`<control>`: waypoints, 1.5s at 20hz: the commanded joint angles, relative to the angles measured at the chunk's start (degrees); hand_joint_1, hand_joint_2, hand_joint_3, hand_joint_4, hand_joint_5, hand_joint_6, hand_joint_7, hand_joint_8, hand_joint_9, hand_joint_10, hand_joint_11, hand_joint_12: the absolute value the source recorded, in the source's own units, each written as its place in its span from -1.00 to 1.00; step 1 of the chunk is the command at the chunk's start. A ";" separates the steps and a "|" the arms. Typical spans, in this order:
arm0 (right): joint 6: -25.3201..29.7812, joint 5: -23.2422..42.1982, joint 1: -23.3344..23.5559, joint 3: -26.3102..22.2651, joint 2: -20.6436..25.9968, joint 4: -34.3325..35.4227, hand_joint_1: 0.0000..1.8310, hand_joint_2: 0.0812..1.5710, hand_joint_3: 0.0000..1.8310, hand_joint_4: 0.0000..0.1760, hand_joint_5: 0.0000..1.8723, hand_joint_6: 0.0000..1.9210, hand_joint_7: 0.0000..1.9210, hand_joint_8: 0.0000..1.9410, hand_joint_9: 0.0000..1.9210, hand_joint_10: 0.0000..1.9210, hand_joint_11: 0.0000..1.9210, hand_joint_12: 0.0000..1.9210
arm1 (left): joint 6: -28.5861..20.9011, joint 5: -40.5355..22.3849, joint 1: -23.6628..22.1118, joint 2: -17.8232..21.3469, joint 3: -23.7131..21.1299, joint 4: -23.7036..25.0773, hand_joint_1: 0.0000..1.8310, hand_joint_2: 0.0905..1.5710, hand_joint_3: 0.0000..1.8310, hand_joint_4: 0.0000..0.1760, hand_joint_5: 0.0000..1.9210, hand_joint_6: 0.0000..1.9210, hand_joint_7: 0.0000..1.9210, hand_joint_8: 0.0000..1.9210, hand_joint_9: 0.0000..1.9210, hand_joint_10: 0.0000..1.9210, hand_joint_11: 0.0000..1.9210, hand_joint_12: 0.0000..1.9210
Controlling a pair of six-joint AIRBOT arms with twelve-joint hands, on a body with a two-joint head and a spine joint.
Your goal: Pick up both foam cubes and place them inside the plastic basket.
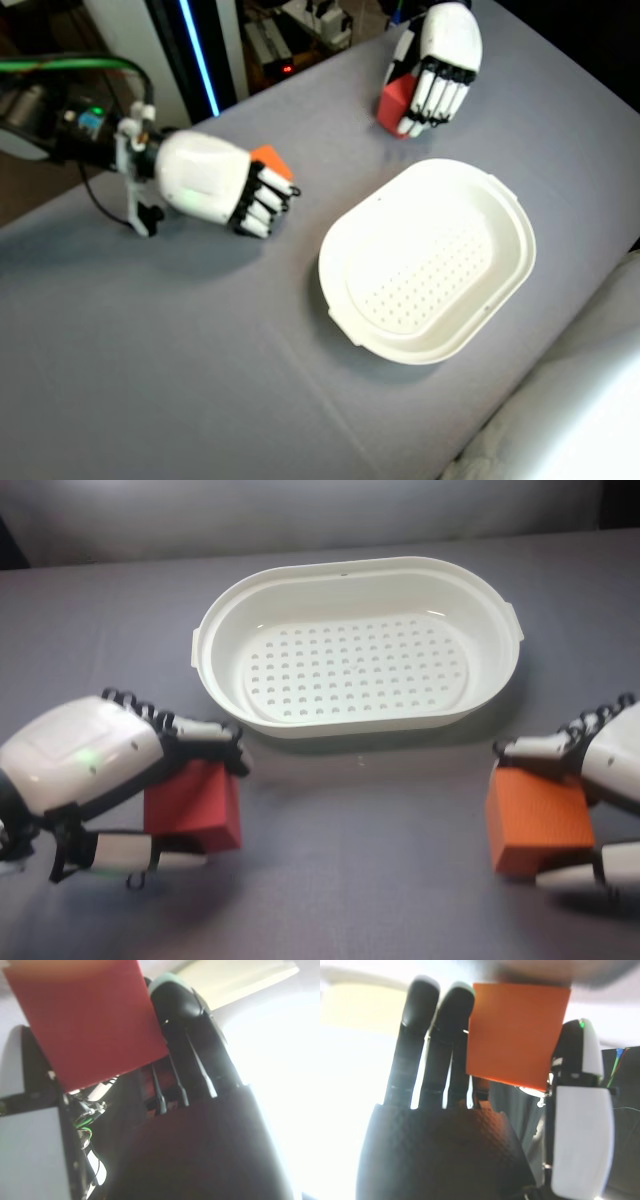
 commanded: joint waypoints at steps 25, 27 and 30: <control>-3.85 -10.12 23.12 21.93 -15.50 5.56 0.23 0.64 -1.00 -1.00 -0.43 0.60 -0.23 0.52 -0.32 0.28 -0.40 0.73 | 2.42 17.02 -24.23 -18.05 22.80 -5.24 0.32 0.52 -1.00 -1.00 -0.28 0.30 -0.09 0.39 -0.22 0.29 -0.36 0.76; -3.95 -11.17 23.18 22.80 -15.79 6.68 -0.31 0.60 -1.00 -1.00 -0.73 -0.32 -0.47 -0.39 -0.48 -0.12 -0.63 0.64 | 2.56 18.49 -24.39 -19.19 23.98 -5.61 0.17 0.44 -1.00 -1.00 -0.42 -0.58 -0.29 -0.46 -0.34 -0.04 -0.55 0.68; -3.95 -12.10 23.20 23.51 -15.97 7.24 -0.78 0.59 -1.00 -1.00 -0.92 -0.88 -0.74 -0.96 -0.79 -0.44 -0.98 0.60 | 3.37 19.30 -24.40 -19.32 24.05 -5.89 -0.12 0.41 -1.00 -1.00 -0.51 -0.91 -0.47 -0.91 -0.68 -0.29 -0.97 0.73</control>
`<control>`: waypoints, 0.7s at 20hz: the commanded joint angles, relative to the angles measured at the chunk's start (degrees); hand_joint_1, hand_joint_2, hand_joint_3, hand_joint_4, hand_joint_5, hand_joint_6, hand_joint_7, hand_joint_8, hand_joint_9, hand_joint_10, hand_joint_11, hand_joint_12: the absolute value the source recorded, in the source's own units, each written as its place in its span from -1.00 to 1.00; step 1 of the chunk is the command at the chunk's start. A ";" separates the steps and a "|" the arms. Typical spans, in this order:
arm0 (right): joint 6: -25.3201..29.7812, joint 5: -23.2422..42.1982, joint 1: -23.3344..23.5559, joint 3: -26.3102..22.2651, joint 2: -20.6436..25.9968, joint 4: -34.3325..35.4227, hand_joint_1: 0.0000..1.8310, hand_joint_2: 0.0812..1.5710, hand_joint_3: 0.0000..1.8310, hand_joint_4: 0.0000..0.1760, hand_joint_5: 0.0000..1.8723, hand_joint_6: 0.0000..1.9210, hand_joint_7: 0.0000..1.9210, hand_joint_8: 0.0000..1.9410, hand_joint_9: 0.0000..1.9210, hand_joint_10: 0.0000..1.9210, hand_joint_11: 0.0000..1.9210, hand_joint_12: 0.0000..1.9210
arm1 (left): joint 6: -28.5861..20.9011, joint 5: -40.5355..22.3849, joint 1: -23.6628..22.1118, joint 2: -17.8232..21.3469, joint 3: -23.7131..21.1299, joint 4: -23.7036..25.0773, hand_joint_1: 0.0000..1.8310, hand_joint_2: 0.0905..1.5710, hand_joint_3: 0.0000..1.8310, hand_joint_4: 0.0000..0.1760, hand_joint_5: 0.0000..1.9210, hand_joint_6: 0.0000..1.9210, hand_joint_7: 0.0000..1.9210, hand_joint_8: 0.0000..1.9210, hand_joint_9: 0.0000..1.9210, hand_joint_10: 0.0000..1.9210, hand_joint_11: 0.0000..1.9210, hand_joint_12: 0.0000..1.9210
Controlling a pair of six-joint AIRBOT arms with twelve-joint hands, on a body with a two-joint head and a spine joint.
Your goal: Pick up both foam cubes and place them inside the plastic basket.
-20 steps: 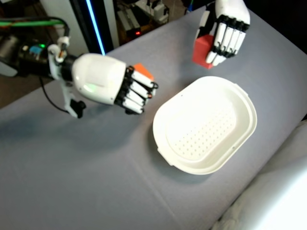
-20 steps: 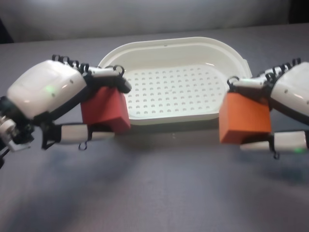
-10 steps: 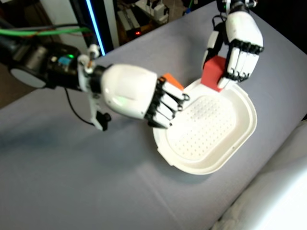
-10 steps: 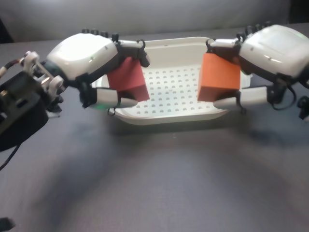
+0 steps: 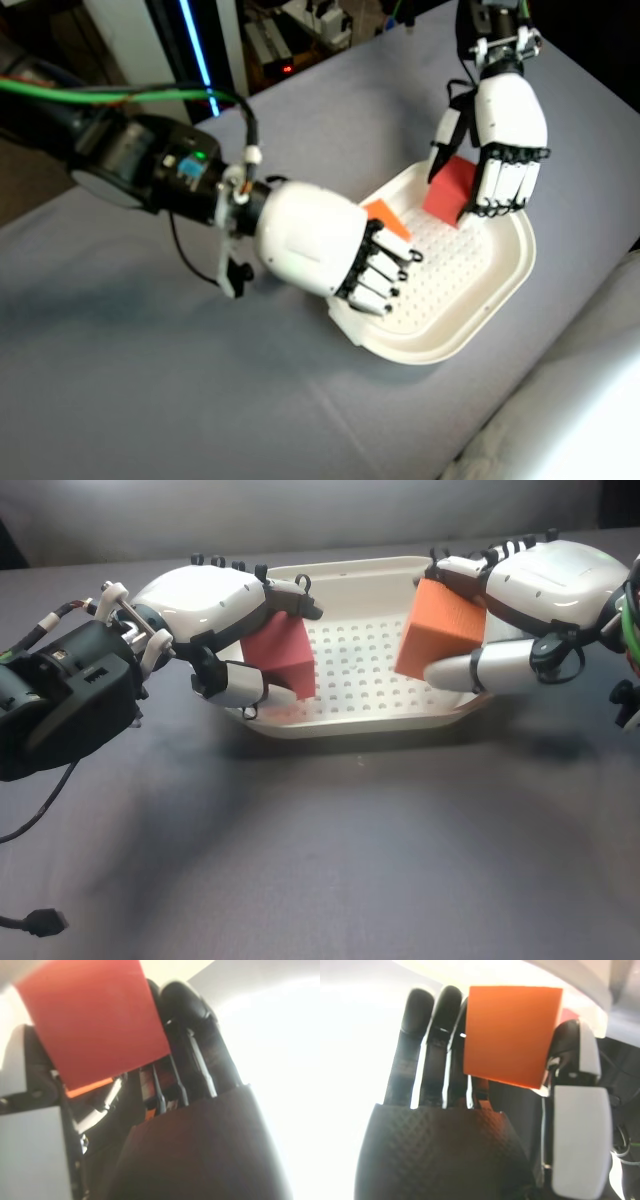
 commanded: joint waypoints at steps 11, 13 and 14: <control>-1.91 8.72 0.71 -4.76 2.83 0.11 -0.90 0.50 -1.00 -0.61 -1.00 -1.00 -1.00 -1.00 -1.00 -0.96 -1.00 0.13 | 2.20 -11.44 1.23 4.96 -4.13 -2.36 -0.34 0.34 -1.00 -0.22 -0.88 -0.99 -0.94 -0.99 -1.00 -1.00 -1.00 -0.97; -3.42 10.87 0.71 -7.83 5.26 0.10 -0.91 0.50 -1.00 -0.72 -1.00 -1.00 -1.00 -1.00 -1.00 -1.00 -1.00 -0.20 | 2.41 -14.94 2.51 7.31 -6.44 -2.64 -0.39 0.32 -1.00 -0.07 -0.94 -1.00 -1.00 -1.00 -1.00 -1.00 -1.00 -1.00; -4.29 12.16 0.65 -9.77 7.21 0.03 -0.95 0.50 -1.00 -0.73 -1.00 -1.00 -1.00 -1.00 -1.00 -1.00 -1.00 -0.47 | 2.42 -17.28 3.41 8.71 -7.89 -2.85 -0.41 0.30 -1.00 -0.01 -0.97 -1.00 -1.00 -1.00 -1.00 -1.00 -1.00 -1.00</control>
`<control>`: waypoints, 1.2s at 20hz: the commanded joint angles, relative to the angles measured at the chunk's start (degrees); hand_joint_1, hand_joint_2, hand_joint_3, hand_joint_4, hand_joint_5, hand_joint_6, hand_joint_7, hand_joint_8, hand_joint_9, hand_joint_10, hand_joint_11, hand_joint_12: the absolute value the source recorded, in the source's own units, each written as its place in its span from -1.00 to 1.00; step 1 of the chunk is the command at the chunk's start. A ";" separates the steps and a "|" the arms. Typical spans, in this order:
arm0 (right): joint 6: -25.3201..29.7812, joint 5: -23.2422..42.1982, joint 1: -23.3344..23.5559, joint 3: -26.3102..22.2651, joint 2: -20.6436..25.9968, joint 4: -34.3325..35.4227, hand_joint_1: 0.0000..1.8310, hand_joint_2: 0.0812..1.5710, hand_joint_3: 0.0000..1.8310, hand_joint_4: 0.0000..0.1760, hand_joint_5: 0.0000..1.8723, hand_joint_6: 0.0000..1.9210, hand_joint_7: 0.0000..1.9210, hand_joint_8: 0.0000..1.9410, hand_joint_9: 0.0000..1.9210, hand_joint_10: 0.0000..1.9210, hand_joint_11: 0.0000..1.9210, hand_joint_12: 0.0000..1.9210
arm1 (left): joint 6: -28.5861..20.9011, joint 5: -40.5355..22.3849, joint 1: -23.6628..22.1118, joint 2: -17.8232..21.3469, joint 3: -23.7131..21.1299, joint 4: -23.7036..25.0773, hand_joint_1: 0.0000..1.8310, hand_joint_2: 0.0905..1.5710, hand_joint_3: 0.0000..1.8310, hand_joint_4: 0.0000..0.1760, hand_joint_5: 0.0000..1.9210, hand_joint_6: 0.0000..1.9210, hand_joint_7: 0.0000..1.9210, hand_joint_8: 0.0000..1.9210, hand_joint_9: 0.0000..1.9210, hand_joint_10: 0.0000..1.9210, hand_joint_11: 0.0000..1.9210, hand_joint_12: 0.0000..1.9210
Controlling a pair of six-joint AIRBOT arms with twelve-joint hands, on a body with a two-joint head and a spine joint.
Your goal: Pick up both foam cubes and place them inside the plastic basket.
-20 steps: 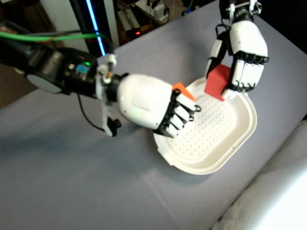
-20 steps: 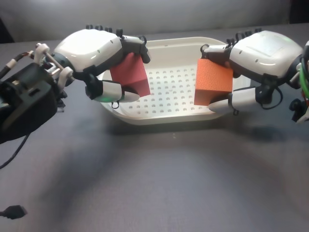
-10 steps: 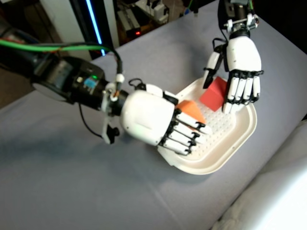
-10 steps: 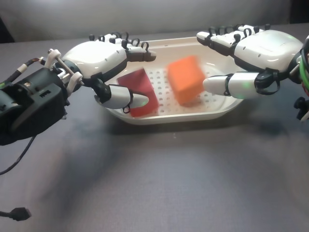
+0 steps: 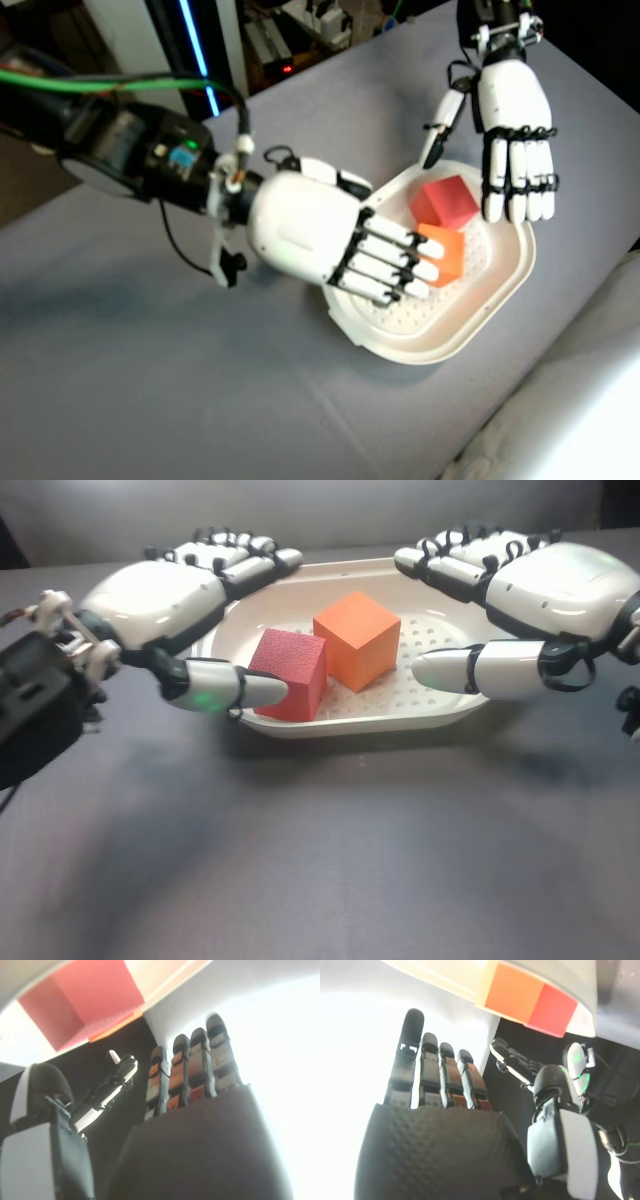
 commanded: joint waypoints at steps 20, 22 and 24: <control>3.30 57.92 -25.23 -21.09 21.76 1.24 -0.68 0.50 -0.97 -1.00 -1.00 -1.00 -1.00 -1.00 -0.97 -0.98 -0.99 -0.69 | -7.25 -59.02 25.98 14.00 -16.13 -10.82 -0.24 0.70 -1.00 0.29 -1.00 -1.00 -1.00 -1.00 -0.97 -1.00 -1.00 -0.45; 3.78 62.47 -27.31 -21.94 22.96 1.18 -0.53 0.50 -0.99 -0.89 -1.00 -1.00 -1.00 -1.00 -0.98 -0.99 -1.00 -0.55 | -9.20 -59.04 25.18 14.31 -15.70 -9.98 -0.22 0.70 -1.00 -0.24 -1.00 -1.00 -1.00 -1.00 -0.91 -0.97 -1.00 -0.41; 3.92 65.89 -28.83 -22.61 24.07 0.66 -0.83 0.56 -1.00 -0.51 -1.00 -1.00 -1.00 -1.00 -0.88 -0.97 -1.00 -0.35 | -7.25 -59.05 23.35 15.29 -16.42 -7.74 -0.25 0.74 -0.99 0.67 -0.55 0.45 -0.78 -0.97 -0.75 -0.94 -1.00 -0.07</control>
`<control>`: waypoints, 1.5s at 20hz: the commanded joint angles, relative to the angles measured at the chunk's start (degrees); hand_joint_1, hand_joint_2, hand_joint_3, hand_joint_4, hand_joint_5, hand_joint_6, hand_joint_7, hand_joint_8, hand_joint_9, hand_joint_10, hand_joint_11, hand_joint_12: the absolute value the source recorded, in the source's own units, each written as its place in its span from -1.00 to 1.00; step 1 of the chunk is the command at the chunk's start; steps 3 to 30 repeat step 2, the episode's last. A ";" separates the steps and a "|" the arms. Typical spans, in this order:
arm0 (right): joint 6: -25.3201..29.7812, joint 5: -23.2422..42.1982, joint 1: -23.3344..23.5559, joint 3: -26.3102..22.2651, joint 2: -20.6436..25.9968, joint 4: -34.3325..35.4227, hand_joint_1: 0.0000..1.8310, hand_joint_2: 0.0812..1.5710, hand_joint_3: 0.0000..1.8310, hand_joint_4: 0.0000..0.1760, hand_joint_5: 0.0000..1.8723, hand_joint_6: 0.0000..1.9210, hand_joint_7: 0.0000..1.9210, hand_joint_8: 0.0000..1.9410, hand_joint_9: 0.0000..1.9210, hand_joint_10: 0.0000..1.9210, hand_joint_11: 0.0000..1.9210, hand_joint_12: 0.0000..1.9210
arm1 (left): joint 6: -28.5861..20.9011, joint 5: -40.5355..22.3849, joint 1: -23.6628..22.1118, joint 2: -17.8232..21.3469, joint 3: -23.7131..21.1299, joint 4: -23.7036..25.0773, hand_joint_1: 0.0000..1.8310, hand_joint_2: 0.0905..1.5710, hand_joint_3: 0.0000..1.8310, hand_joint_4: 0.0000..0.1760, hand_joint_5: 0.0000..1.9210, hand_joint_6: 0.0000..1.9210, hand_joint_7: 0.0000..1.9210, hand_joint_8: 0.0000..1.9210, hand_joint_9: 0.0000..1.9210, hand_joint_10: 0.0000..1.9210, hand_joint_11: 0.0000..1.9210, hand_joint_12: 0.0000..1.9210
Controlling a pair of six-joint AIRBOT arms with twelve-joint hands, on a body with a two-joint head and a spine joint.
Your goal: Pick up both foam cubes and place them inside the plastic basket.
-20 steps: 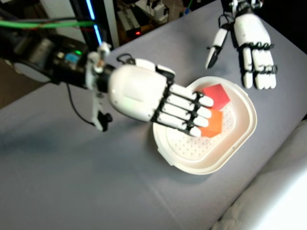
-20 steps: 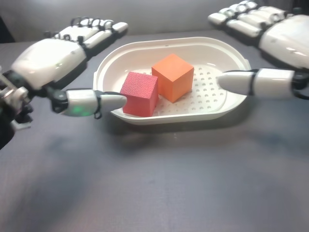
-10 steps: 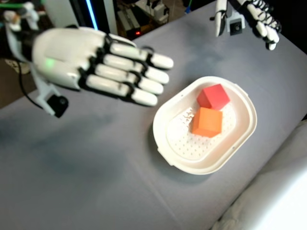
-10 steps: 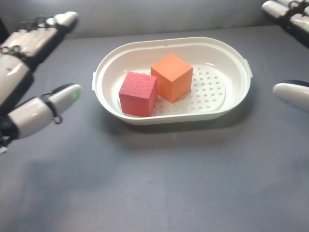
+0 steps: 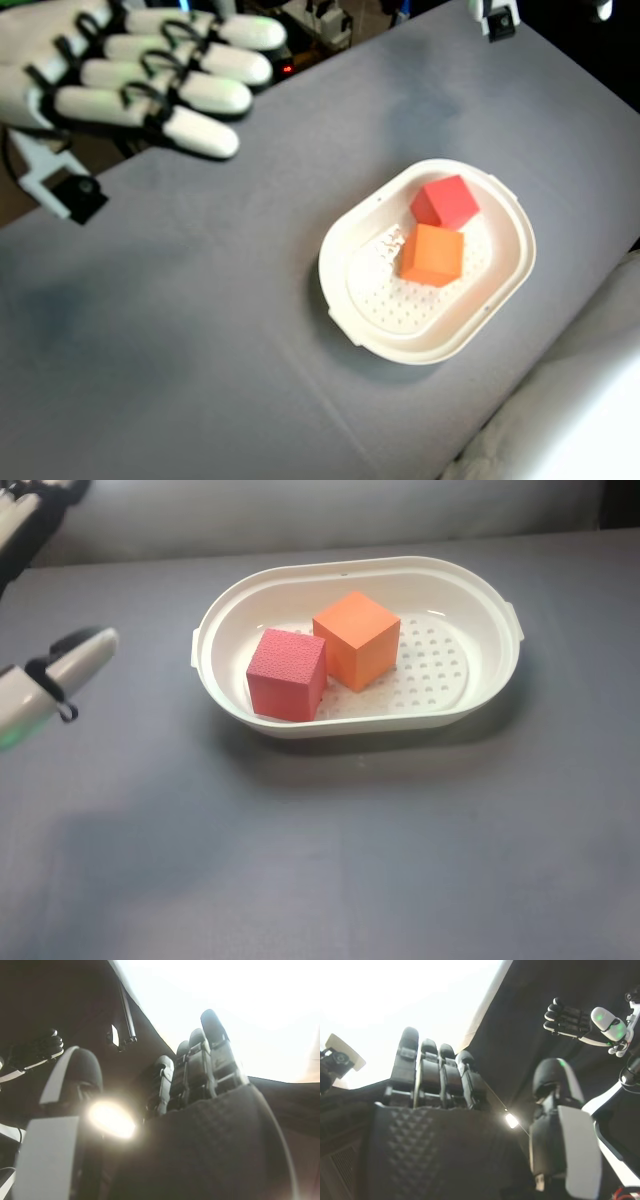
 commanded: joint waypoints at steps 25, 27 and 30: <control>0.59 8.86 0.30 -0.30 1.09 -1.13 -0.62 0.43 -1.00 0.29 -1.00 -1.00 -1.00 -1.00 -0.97 -1.00 -1.00 -0.47 | 1.61 -7.52 -2.18 1.78 -0.66 3.13 -0.20 0.73 -1.00 0.99 -0.47 0.72 -0.70 -0.97 -0.76 -0.97 -1.00 -0.23; 0.59 8.86 0.30 -0.30 1.09 -1.13 -0.62 0.43 -1.00 0.29 -1.00 -1.00 -1.00 -1.00 -0.97 -1.00 -1.00 -0.47 | 1.61 -7.52 -2.18 1.78 -0.66 3.13 -0.20 0.73 -1.00 0.99 -0.47 0.72 -0.70 -0.97 -0.76 -0.97 -1.00 -0.23; 0.59 8.86 0.30 -0.30 1.09 -1.13 -0.62 0.43 -1.00 0.29 -1.00 -1.00 -1.00 -1.00 -0.97 -1.00 -1.00 -0.47 | 1.61 -7.52 -2.18 1.78 -0.66 3.13 -0.20 0.73 -1.00 0.99 -0.47 0.72 -0.70 -0.97 -0.76 -0.97 -1.00 -0.23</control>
